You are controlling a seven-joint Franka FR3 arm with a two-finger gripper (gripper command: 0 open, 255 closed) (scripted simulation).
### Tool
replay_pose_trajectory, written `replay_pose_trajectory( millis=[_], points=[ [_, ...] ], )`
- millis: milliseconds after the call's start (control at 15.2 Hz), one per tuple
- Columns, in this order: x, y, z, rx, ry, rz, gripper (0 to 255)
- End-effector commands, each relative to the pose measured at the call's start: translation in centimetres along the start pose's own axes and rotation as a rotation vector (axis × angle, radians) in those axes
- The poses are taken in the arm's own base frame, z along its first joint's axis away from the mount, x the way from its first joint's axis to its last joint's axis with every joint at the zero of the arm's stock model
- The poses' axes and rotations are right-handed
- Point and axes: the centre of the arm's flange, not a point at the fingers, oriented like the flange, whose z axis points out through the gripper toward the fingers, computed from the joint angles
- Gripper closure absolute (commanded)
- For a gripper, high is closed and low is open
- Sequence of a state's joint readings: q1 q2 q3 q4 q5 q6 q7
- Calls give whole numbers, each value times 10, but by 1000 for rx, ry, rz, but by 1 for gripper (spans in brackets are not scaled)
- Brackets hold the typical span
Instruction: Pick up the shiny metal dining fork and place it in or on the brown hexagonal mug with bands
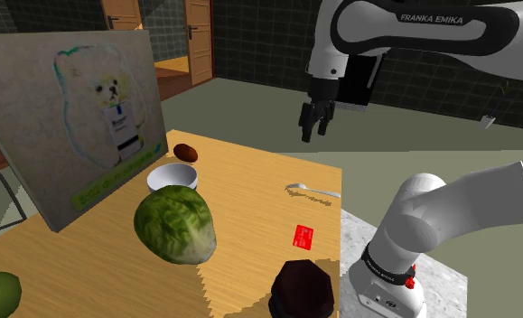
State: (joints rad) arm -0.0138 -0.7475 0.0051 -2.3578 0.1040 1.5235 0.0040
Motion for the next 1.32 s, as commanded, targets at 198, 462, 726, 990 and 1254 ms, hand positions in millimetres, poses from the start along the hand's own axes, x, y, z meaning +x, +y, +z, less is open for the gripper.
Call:
replay_pose_trajectory(
  millis=[198, 462, 726, 990, 1254],
  points=[
    [3, 26, 31, 11, -10, -51, 0],
    [8, 60, 73, 26, -23, -119, 0],
    [15, 94, 115, 40, -36, -187, 0],
    [23, 126, 158, 55, -49, -255, 0],
    [33, 157, 202, 69, -62, -323, 0]
  ],
)
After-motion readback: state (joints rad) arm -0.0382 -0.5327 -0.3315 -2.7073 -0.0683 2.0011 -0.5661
